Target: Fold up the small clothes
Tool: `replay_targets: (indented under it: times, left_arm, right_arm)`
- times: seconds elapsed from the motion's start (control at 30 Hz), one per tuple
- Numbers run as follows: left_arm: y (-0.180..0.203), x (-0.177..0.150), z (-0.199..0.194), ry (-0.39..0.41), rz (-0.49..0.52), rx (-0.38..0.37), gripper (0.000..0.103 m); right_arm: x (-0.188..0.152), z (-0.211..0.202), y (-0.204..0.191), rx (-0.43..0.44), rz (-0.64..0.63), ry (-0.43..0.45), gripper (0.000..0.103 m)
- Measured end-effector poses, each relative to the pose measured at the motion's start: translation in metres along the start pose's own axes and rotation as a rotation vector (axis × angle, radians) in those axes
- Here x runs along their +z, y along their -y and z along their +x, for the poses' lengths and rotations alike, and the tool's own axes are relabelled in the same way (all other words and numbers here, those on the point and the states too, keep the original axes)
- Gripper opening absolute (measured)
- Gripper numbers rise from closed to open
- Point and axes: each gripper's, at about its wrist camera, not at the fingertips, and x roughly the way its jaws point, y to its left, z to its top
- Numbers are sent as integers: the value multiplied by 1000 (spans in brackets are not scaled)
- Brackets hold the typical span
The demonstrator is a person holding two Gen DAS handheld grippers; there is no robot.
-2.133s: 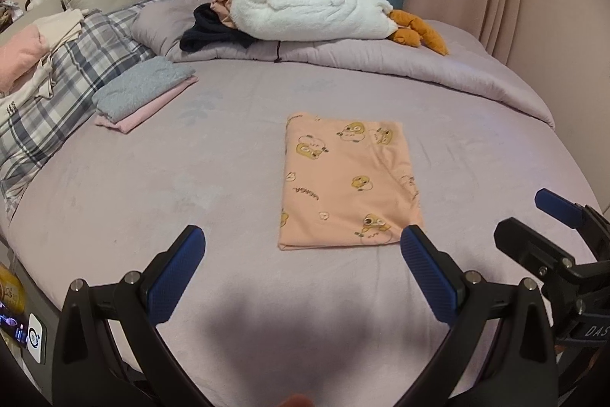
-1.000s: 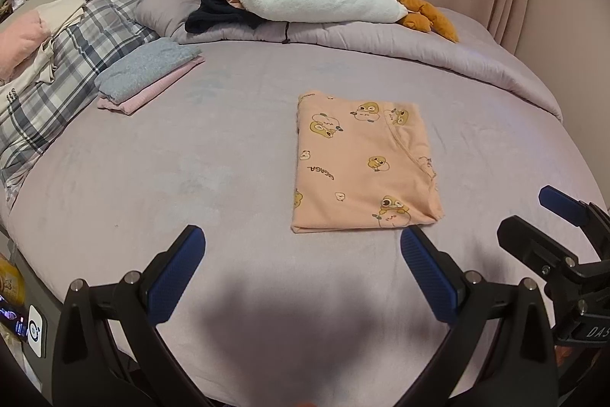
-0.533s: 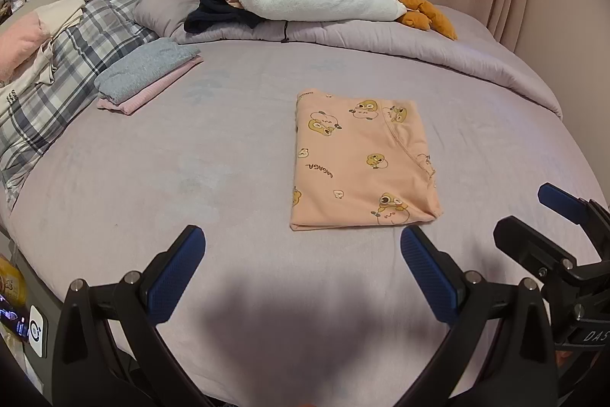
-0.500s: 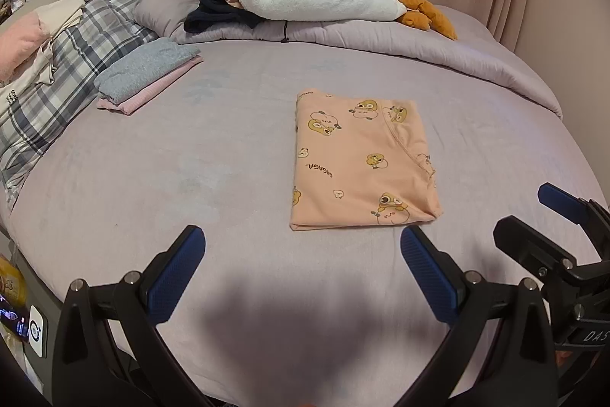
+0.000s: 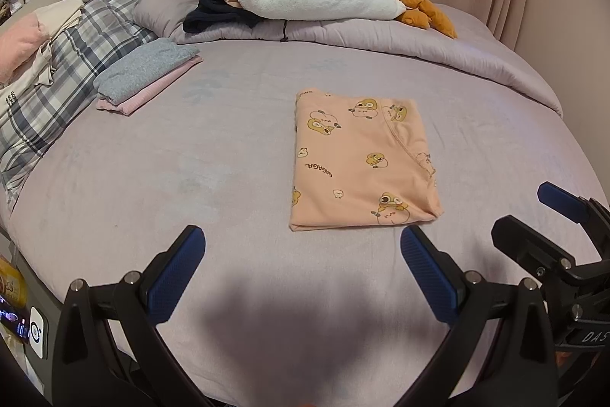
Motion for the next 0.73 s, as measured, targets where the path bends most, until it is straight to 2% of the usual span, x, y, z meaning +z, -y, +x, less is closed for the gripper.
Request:
replay_targets:
  times: [0.73]
  left_arm:
    - [-1, 0, 6, -13, -1, 0, 103]
  right_arm:
    - [-1, 3, 1, 7, -5, -7, 102]
